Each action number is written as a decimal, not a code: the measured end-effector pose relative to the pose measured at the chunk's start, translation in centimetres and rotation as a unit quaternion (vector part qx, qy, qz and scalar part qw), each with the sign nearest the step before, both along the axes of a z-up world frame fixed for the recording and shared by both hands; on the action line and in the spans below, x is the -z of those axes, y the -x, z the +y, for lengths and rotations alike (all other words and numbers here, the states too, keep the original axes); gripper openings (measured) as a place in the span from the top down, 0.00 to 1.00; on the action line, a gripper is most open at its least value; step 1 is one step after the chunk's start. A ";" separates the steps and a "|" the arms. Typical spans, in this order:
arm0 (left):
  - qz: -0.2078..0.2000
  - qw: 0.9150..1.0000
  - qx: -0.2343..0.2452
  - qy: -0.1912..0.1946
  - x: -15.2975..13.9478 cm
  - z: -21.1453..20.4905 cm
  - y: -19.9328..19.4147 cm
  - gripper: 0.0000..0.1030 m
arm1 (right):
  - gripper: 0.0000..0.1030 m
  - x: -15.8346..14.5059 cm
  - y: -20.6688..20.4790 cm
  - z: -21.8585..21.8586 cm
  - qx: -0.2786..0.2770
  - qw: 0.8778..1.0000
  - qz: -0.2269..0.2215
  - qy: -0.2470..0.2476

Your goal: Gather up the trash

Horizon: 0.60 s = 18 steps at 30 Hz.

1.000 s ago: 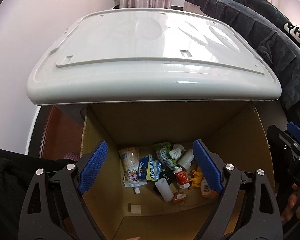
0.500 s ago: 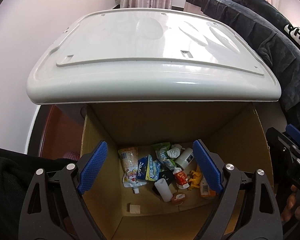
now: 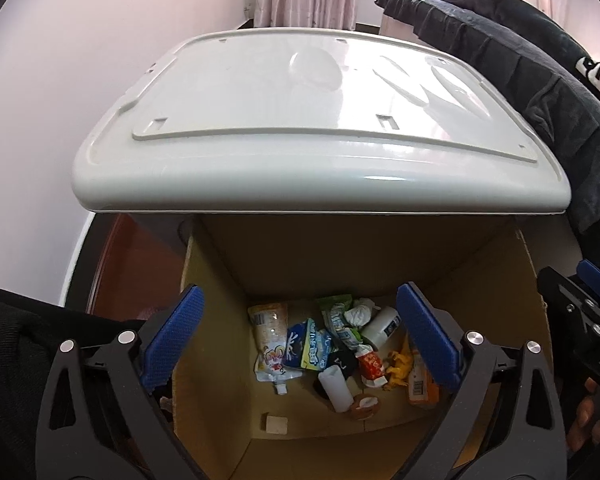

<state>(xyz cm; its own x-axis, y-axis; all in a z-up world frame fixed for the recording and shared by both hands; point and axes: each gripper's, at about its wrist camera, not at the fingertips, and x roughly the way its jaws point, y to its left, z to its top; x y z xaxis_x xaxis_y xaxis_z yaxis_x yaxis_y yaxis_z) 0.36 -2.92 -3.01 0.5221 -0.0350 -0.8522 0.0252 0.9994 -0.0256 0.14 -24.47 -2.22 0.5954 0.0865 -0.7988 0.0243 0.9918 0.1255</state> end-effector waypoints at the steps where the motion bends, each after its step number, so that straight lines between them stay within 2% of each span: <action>1: -0.002 1.000 0.005 -0.001 0.0 -0.1 0.1 0.08 | 0.09 0.0 0.0 0.0 0.000 1.000 0.001 0.000; 6: -0.008 1.000 0.011 -0.001 -0.2 -0.3 0.2 0.08 | 0.09 0.0 0.0 0.0 0.000 1.000 0.001 0.000; 18: 0.005 1.000 -0.012 0.015 0.0 0.8 0.0 0.08 | 0.08 -0.1 0.0 -0.1 0.002 1.000 0.002 -0.001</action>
<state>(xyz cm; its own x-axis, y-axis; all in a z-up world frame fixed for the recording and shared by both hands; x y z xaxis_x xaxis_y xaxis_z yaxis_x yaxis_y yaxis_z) 0.38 -2.16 -3.04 0.5153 -0.0474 -0.8557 0.0007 0.9985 -0.0549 0.10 -24.56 -2.13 0.5933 0.0857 -0.8004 0.0295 0.9913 0.1280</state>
